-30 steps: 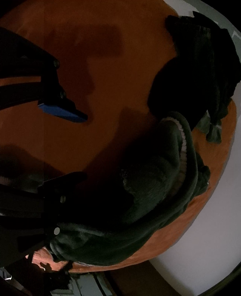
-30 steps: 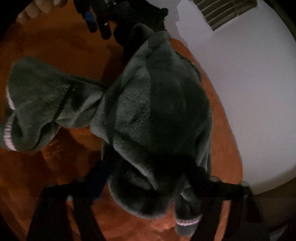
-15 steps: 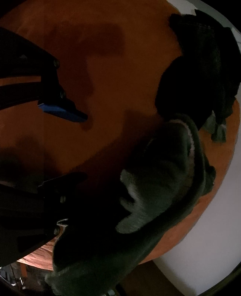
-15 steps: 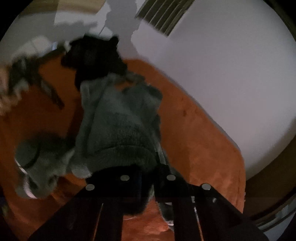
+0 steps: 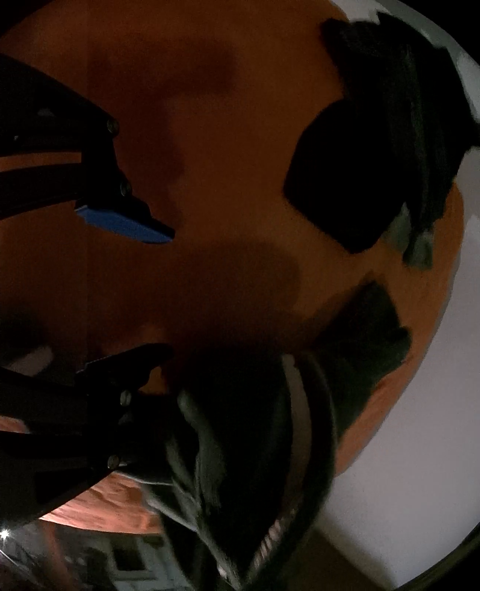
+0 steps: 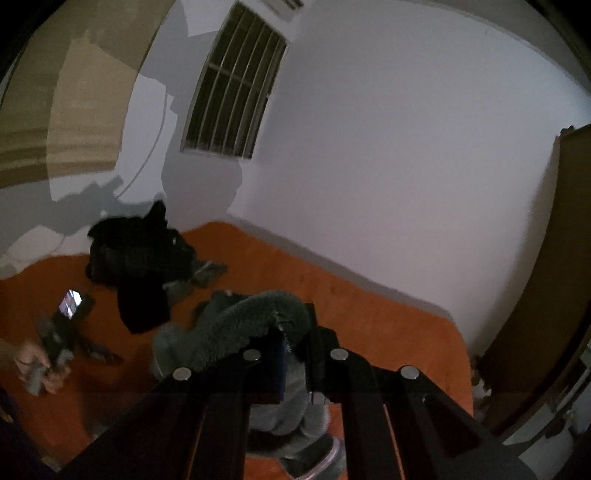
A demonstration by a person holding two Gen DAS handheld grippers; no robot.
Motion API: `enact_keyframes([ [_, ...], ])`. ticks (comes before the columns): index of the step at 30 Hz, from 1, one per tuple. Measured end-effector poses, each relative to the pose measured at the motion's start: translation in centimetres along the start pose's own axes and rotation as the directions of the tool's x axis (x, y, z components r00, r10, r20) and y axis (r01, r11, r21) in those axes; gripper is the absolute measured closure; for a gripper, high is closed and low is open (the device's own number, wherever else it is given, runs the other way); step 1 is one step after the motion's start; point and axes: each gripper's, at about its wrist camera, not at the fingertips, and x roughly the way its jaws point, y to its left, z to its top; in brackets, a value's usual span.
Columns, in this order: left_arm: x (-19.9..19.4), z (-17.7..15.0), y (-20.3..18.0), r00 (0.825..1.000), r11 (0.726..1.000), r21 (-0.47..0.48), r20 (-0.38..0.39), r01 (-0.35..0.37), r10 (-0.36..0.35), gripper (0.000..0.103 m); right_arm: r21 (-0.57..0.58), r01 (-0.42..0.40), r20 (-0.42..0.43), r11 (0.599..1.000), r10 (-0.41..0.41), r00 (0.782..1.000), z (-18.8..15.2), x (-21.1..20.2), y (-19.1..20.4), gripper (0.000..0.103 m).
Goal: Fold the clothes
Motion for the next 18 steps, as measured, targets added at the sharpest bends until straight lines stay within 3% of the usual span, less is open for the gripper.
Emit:
enact_keyframes([
  [6,0.2,-1.5,-2.8,0.995,0.991,0.099,-0.037,0.093,-0.090,0.045,0.050,0.012,0.088,0.999,-0.016,0.996,3.8,-6.5,-1.3,0.097],
  [10,-0.7,-3.1,-5.9,0.980,0.962,0.186,-0.060,0.199,-0.191,0.045,0.061,0.015,0.161,0.998,-0.024,0.987,6.2,-9.6,-1.4,0.097],
  [13,-2.1,-5.5,-8.5,0.951,0.915,0.258,-0.086,0.309,-0.297,0.045,0.070,0.008,0.205,0.998,-0.022,0.979,7.8,-11.4,-1.1,0.097],
  [14,-2.6,-6.5,-9.4,0.937,0.894,0.282,-0.099,0.349,-0.335,0.044,0.062,0.013,0.215,0.998,-0.026,0.976,8.1,-12.1,-0.8,0.097],
  [16,-3.2,-7.9,-10.7,0.892,0.841,0.297,-0.141,0.453,-0.430,0.041,0.059,0.010,0.216,0.998,-0.022,0.976,8.4,-12.5,-0.3,0.097],
  [18,-4.0,-9.5,-11.6,0.869,0.808,0.321,-0.163,0.494,-0.467,0.038,0.061,0.002,0.208,0.998,-0.015,0.978,8.3,-12.2,0.2,0.097],
])
